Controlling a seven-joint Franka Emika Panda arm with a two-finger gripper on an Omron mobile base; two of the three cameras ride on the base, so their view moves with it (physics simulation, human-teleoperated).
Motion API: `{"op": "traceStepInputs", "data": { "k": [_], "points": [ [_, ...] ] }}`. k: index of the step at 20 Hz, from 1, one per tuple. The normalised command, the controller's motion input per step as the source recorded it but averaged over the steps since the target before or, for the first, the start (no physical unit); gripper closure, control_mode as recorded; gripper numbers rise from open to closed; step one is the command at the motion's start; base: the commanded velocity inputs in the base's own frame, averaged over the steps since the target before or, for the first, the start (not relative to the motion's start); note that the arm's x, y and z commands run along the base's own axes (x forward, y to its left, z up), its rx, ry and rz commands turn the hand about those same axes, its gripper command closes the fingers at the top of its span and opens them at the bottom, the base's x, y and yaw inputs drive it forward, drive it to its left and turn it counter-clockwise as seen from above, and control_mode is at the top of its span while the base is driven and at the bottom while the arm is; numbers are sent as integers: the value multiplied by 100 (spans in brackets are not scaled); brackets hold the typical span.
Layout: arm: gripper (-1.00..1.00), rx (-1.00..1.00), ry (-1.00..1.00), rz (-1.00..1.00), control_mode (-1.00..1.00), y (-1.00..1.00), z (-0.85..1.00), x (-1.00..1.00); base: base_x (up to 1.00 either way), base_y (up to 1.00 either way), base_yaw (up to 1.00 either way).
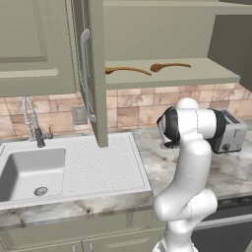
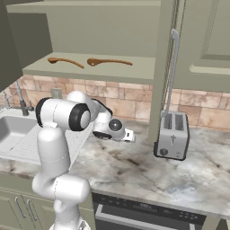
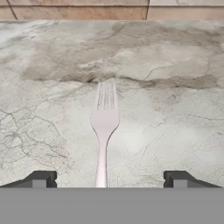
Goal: Organize the utensils by type. Pick up the wooden spoons from the counter and place them in the open cabinet. Then pick up the metallic utensils from the counter and place them in the open drawer.
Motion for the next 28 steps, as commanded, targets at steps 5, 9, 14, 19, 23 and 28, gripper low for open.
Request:
{"op": "traceStepInputs", "data": {
  "k": [5, 9, 14, 19, 23, 28],
  "points": [
    [-100, 0, 7, 1, -100, 0, 0, 10, 0, 0, 0],
    [-100, 0, 8, 0, -100, 0, 0, 14, 0, 0, 0],
    [-100, 0, 10, 0, -100, 0, 0, 20, 0, 0, 0],
    [-100, 0, 5, 0, -100, 1, -1, 18, 0, 0, 0],
    [-100, 0, 0, 0, -100, 8, -3, 12, 0, 0, 0],
    [-100, 0, 2, 0, -100, 4, -1, 9, 0, 0, 0]
  ]
}}
